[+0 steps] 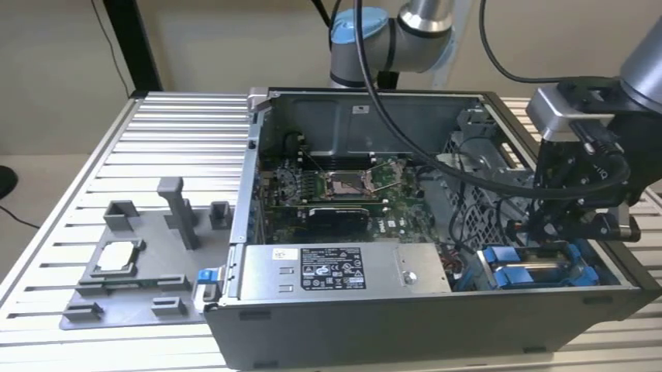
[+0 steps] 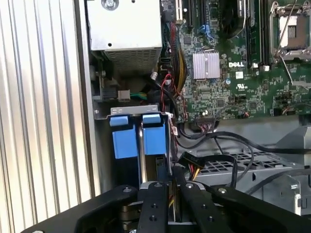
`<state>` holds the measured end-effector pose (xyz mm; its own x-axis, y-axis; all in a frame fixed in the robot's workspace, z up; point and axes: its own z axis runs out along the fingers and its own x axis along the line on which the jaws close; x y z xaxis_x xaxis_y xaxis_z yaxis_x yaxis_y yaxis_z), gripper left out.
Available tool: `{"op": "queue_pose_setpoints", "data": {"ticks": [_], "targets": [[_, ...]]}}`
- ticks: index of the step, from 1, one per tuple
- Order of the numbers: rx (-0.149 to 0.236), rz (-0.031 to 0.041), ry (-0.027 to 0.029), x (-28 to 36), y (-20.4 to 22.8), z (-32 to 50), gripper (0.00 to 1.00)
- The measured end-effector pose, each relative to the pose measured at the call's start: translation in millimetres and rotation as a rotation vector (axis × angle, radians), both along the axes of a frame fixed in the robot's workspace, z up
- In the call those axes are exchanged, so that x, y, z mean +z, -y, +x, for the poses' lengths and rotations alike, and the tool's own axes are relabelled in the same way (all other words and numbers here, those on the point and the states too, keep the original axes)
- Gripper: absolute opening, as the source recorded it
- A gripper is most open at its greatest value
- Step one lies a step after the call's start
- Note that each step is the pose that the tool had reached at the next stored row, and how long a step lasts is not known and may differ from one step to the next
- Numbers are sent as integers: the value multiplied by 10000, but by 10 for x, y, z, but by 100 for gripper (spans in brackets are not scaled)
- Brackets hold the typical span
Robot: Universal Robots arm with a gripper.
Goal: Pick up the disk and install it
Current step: 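Insert the second disk wire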
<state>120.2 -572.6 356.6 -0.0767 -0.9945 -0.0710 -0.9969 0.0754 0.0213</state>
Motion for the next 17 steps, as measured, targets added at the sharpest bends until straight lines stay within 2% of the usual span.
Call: {"op": "queue_pose_setpoints", "data": {"ticks": [1, 3, 4, 5, 13, 15, 17], "targets": [[0, 1, 80, -2, -1, -20, 0], [1, 1, 387, -6, -1, -43, 0], [-1, 1, 519, -9, -1, -52, 0], [-6, 2, 592, -13, -1, -59, 0], [-34, -2, 600, -16, -1, -66, 0], [-35, -1, 636, -24, -2, -67, 0], [-35, -2, 705, -34, -1, -69, 0]]}}
